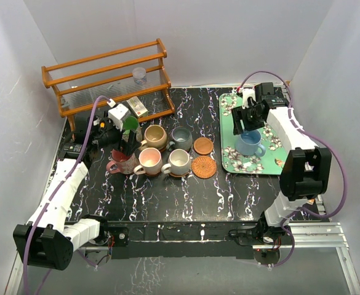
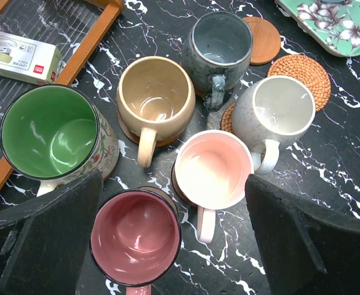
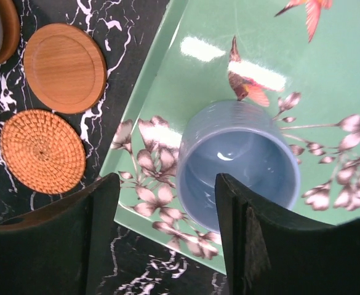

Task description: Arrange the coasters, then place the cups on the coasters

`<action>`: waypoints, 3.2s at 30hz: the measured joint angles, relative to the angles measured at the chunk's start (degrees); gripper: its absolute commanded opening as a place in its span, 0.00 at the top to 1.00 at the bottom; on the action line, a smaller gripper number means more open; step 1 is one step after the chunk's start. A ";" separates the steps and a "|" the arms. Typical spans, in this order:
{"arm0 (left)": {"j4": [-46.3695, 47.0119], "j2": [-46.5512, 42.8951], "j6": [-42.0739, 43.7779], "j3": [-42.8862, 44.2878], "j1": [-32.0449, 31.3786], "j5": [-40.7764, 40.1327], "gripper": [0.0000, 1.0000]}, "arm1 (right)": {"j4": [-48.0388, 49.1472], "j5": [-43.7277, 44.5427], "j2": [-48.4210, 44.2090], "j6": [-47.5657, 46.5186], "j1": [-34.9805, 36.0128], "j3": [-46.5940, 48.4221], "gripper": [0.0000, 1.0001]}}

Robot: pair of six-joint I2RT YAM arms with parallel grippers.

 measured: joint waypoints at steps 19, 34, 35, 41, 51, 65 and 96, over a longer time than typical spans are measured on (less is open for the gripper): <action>-0.02 1.60 0.66 -0.94 0.00 0.02 0.01 | 4.57 2.58 -3.74 -43.43 -2.69 -1.05 0.38; 0.00 1.49 0.70 -1.05 0.04 0.02 0.01 | -8.11 1.57 13.88 -53.27 -4.09 11.96 0.42; 0.00 1.49 0.72 -1.07 0.04 0.02 0.01 | -8.66 1.27 13.88 -53.40 -4.07 11.98 0.42; 0.02 1.49 0.74 -1.60 0.04 0.11 0.01 | -10.45 0.09 14.97 -53.46 -3.32 12.74 0.50; 0.04 1.44 0.90 -1.84 0.04 0.35 0.01 | -12.20 -0.02 17.20 -52.59 -0.63 14.05 0.76; 0.22 1.07 0.92 -2.67 0.04 0.94 0.01 | -9.55 3.74 14.03 -36.81 -5.11 9.84 0.89; 0.26 1.07 0.92 -2.80 0.04 1.92 0.01 | -10.56 6.71 12.37 -28.55 -6.05 6.32 0.69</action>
